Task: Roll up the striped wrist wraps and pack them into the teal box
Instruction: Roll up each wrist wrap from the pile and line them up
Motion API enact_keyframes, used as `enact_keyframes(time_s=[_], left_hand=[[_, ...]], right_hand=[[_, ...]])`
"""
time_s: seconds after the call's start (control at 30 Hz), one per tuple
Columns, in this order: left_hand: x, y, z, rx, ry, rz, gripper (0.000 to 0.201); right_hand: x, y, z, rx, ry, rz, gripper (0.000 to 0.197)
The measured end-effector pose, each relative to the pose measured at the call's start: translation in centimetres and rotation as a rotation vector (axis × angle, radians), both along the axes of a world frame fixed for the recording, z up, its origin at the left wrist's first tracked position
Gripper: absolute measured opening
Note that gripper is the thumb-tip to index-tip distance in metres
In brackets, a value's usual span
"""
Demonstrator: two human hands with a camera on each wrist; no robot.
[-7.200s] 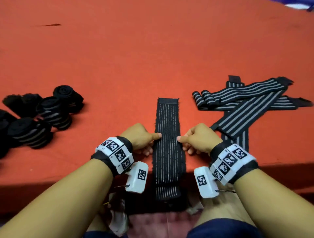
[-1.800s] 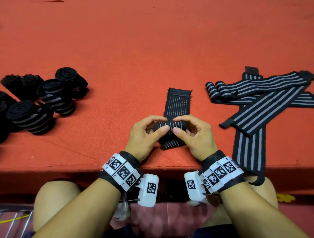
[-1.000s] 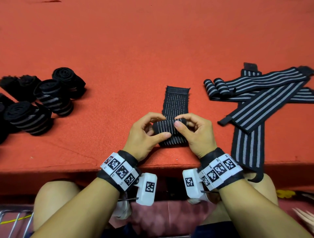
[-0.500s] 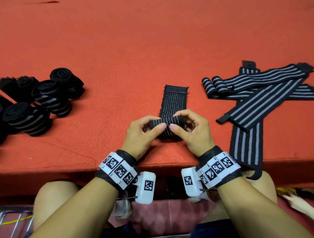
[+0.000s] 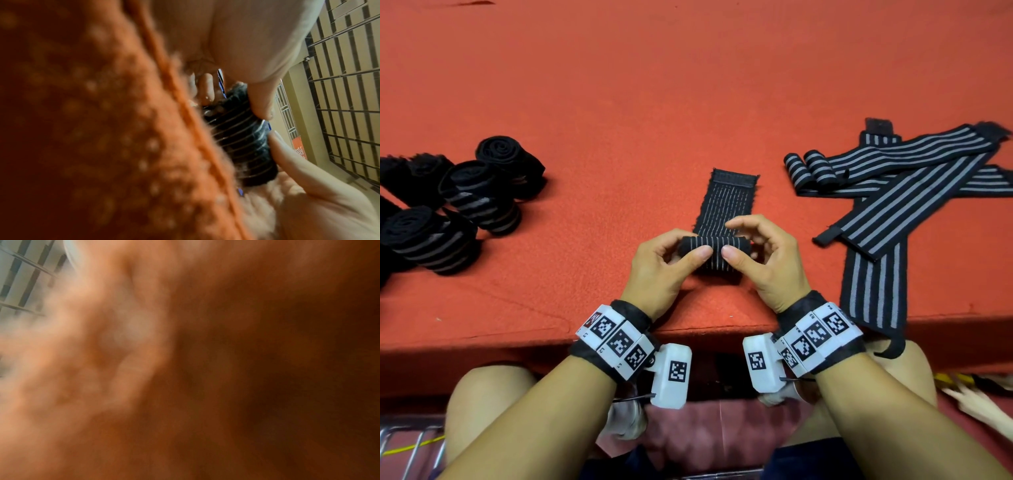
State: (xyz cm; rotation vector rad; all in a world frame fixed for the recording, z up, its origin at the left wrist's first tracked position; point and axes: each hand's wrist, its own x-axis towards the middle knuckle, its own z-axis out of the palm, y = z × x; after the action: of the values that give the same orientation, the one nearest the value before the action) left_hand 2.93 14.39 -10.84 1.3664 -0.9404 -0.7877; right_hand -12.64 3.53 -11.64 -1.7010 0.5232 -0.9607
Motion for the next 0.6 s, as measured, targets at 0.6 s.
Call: enact_keyframes(time_s=[0.6], left_hand=[[-0.23,0.24,0.16,0.02,0.019,0.024,0.012]], right_hand=[[-0.04,0.06,-0.12,0.017,0.017,0.09,0.029]])
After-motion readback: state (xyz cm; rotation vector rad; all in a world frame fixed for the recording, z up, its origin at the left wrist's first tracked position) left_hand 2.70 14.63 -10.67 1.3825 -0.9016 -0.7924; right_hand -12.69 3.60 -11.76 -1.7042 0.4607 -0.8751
